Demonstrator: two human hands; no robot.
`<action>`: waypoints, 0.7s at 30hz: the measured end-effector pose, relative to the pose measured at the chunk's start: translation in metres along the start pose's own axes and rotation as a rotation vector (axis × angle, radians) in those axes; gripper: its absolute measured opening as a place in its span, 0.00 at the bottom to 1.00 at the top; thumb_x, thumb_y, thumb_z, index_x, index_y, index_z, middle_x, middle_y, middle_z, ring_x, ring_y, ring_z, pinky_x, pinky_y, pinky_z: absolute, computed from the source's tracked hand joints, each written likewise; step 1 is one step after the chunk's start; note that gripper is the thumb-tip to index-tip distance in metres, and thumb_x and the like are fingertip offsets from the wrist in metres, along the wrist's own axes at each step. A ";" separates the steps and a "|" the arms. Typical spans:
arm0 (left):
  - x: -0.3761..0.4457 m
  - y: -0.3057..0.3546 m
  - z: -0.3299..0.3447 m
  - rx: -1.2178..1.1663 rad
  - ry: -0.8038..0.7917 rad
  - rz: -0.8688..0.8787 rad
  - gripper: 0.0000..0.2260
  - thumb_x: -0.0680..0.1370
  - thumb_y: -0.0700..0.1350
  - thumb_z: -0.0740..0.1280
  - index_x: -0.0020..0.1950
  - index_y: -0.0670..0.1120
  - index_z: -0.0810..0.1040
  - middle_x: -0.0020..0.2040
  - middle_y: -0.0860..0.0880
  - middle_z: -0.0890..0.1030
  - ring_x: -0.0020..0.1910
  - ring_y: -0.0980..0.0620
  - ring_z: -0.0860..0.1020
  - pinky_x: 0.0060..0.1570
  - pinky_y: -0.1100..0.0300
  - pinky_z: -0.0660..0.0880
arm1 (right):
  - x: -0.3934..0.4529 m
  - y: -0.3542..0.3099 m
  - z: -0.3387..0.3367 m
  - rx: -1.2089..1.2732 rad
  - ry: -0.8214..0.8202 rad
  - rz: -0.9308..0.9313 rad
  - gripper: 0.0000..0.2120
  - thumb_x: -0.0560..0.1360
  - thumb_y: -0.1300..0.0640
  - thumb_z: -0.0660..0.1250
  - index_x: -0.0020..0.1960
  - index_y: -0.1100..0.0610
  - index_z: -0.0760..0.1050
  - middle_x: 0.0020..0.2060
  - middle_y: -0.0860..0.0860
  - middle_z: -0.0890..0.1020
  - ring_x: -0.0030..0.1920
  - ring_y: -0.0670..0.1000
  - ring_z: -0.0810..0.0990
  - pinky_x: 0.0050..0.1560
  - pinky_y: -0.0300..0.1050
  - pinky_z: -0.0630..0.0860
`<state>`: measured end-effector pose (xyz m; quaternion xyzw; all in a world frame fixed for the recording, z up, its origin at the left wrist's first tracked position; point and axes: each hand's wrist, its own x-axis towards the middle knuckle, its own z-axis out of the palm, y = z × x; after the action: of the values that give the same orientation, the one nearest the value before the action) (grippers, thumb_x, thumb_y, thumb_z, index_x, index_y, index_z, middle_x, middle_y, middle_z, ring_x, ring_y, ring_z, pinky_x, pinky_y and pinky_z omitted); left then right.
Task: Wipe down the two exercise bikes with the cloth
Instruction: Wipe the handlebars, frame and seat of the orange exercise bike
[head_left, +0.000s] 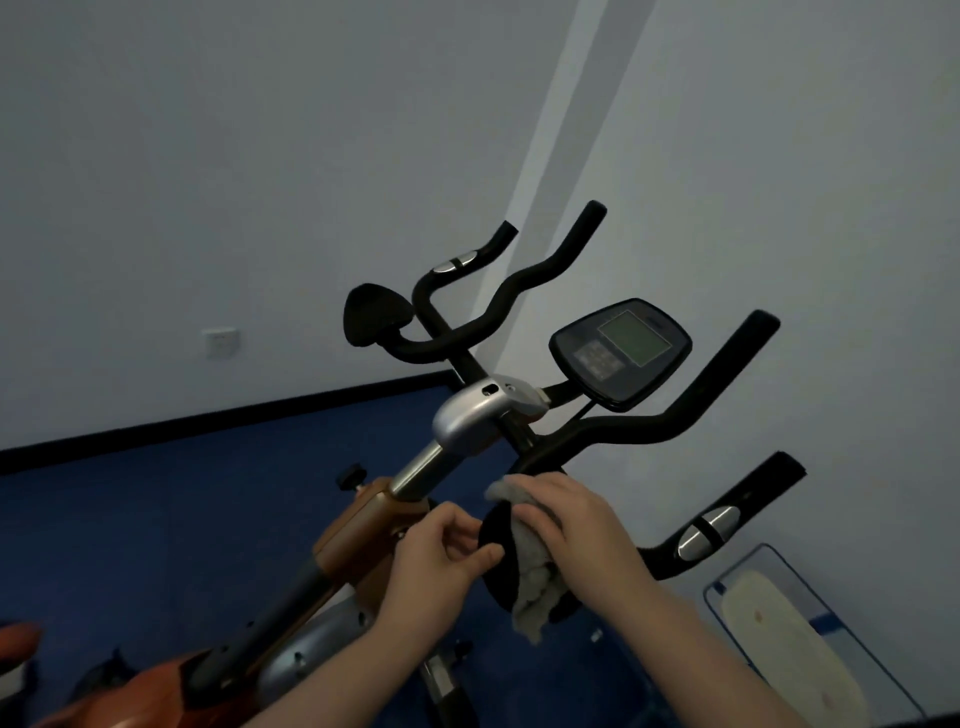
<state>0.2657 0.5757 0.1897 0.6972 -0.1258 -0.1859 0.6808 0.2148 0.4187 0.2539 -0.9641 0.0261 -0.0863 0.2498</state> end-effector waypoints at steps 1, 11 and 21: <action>0.001 -0.001 0.000 -0.009 -0.004 0.003 0.08 0.70 0.39 0.77 0.42 0.48 0.79 0.35 0.53 0.82 0.34 0.60 0.78 0.36 0.65 0.76 | 0.004 -0.003 0.000 -0.035 -0.038 -0.035 0.15 0.80 0.55 0.64 0.65 0.43 0.76 0.55 0.42 0.77 0.56 0.39 0.75 0.58 0.34 0.70; 0.000 -0.021 0.006 -0.137 0.027 0.038 0.09 0.70 0.39 0.77 0.40 0.49 0.79 0.35 0.50 0.81 0.33 0.57 0.78 0.35 0.64 0.76 | 0.020 -0.010 -0.007 -0.186 -0.246 -0.246 0.13 0.79 0.55 0.65 0.63 0.51 0.78 0.54 0.48 0.77 0.56 0.45 0.73 0.58 0.40 0.70; -0.018 -0.025 0.016 -0.402 -0.069 -0.237 0.06 0.76 0.42 0.72 0.49 0.42 0.78 0.37 0.47 0.84 0.36 0.50 0.82 0.38 0.58 0.79 | 0.048 0.008 -0.024 -0.144 -0.460 -0.346 0.09 0.79 0.49 0.64 0.58 0.47 0.77 0.50 0.39 0.71 0.52 0.41 0.74 0.54 0.45 0.74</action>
<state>0.2406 0.5704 0.1662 0.5507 -0.0267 -0.3094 0.7748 0.2574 0.3959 0.2780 -0.9637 -0.1900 0.0953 0.1616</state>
